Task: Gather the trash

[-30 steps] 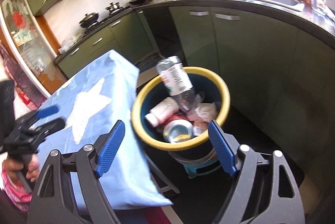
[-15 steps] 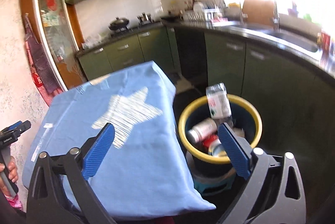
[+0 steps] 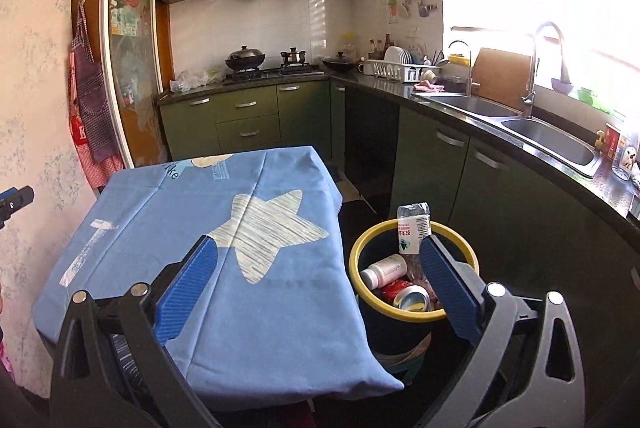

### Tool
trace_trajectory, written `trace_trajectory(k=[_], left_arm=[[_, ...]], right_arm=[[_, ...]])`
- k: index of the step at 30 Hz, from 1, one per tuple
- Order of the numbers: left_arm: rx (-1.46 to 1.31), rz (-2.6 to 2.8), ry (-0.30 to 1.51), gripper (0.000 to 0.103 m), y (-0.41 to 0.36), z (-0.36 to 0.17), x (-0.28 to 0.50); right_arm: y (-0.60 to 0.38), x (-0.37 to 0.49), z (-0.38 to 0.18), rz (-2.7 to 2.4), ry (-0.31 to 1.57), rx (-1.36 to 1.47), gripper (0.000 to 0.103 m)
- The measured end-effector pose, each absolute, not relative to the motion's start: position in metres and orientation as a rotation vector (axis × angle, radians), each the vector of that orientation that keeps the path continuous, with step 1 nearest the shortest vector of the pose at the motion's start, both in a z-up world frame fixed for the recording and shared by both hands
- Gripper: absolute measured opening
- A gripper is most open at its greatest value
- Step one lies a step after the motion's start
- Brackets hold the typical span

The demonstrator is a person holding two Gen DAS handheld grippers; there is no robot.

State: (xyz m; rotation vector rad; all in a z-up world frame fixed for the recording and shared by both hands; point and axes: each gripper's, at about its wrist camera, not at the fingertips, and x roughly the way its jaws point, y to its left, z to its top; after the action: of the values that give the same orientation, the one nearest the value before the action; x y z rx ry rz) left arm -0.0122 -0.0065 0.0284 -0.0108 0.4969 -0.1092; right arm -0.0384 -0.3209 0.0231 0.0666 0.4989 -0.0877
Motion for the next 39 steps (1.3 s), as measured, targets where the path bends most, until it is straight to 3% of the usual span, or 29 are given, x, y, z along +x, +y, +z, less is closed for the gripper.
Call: trace_trajectory(k=[39], left_arm=[[0.025, -0.111, 0.498, 0.098, -0.020, 0.028, -0.023]], right_arm=[[-0.324, -0.039, 0.018, -0.094, 0.507, 0.088, 0.096]])
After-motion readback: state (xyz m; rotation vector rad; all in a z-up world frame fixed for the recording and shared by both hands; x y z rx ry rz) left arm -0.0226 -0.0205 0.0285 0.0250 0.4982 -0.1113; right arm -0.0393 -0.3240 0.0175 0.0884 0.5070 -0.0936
